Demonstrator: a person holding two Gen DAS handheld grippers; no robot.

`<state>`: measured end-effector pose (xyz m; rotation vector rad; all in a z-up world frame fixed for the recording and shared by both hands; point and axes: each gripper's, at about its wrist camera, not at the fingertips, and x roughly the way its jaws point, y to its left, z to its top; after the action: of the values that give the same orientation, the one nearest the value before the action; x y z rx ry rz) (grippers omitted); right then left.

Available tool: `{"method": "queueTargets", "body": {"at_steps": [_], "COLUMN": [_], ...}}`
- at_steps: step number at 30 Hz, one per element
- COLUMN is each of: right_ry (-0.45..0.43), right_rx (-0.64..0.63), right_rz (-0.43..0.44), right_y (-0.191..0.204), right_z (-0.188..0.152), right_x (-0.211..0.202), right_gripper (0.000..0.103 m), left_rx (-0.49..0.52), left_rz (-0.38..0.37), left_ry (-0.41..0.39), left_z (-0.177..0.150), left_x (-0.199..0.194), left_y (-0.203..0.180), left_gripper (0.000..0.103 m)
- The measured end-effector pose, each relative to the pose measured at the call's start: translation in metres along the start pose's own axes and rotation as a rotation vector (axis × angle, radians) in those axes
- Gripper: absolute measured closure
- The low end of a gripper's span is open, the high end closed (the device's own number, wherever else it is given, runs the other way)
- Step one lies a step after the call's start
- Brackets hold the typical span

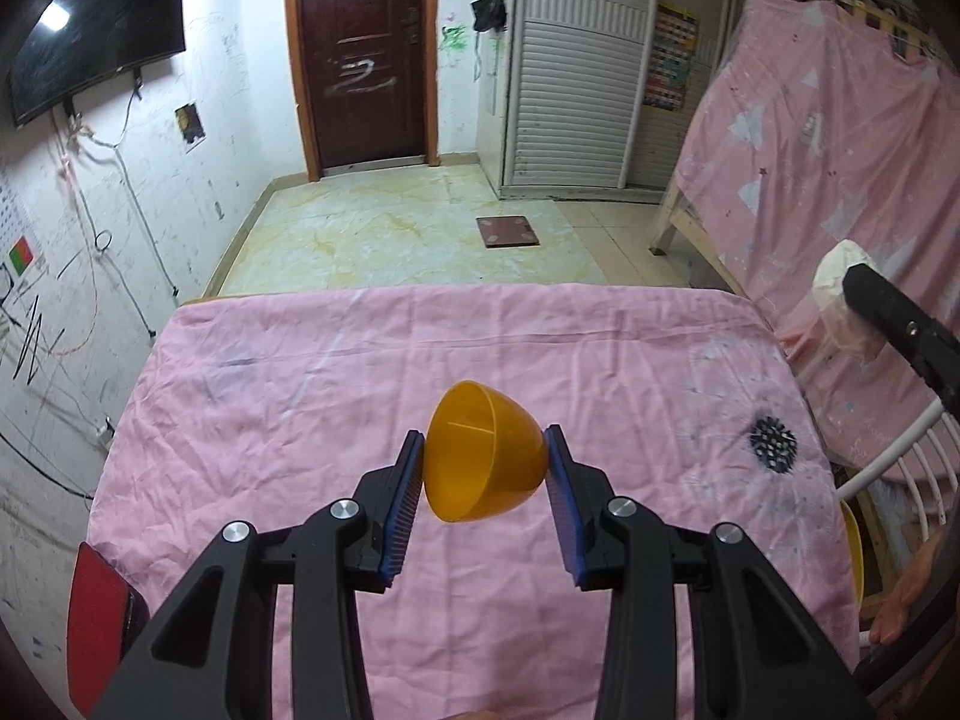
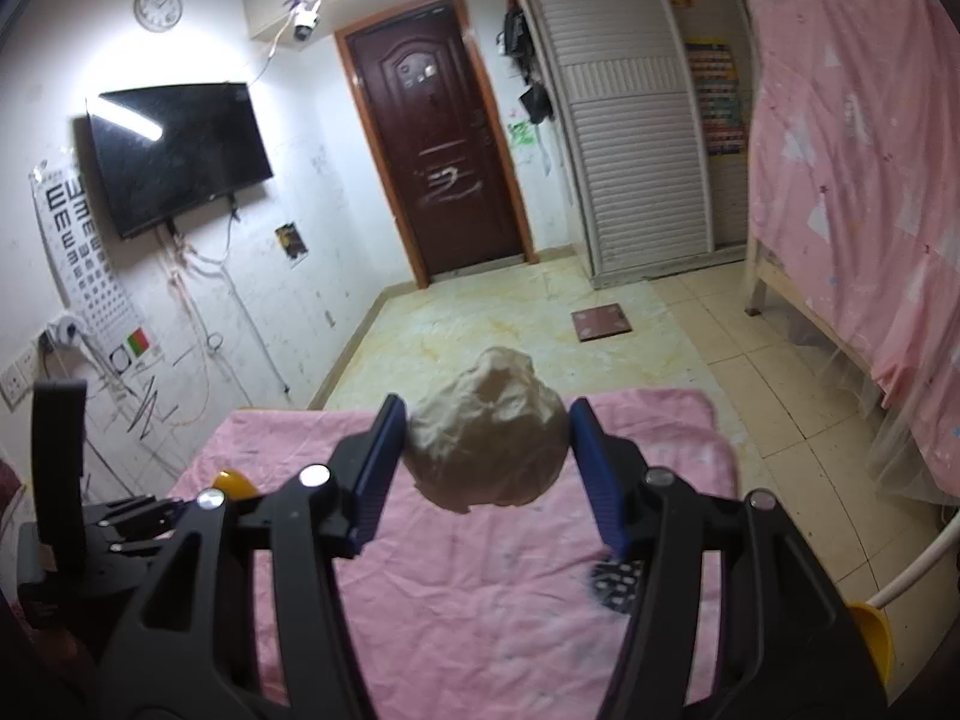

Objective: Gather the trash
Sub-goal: 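Carry the orange cup and white ball to the yellow bin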

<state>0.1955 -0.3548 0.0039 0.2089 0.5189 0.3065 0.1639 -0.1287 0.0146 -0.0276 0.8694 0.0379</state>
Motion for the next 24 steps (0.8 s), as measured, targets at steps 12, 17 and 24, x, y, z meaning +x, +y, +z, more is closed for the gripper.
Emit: {"method": "queueTargets", "body": {"at_steps": [12, 17, 24], "right_ry": [-0.069, -0.098, -0.126], "right_rx": [0.08, 0.122, 0.183], "right_rz": [-0.079, -0.14, -0.223], "right_y": [-0.056, -0.083, -0.124], "right_z": [-0.012, -0.022, -0.037], "right_x": [-0.05, -0.075, -0.108], "right_gripper": [0.049, 0.048, 0.048], "left_rx": [0.107, 0.162, 0.232], "left_rz": [-0.039, -0.067, -0.105], "left_ry": [-0.014, -0.015, -0.007], "left_z": [-0.008, -0.012, -0.017], "left_x": [-0.011, -0.014, -0.014], "left_y": [-0.061, -0.091, -0.131], "left_gripper": [0.07, 0.07, 0.07]}}
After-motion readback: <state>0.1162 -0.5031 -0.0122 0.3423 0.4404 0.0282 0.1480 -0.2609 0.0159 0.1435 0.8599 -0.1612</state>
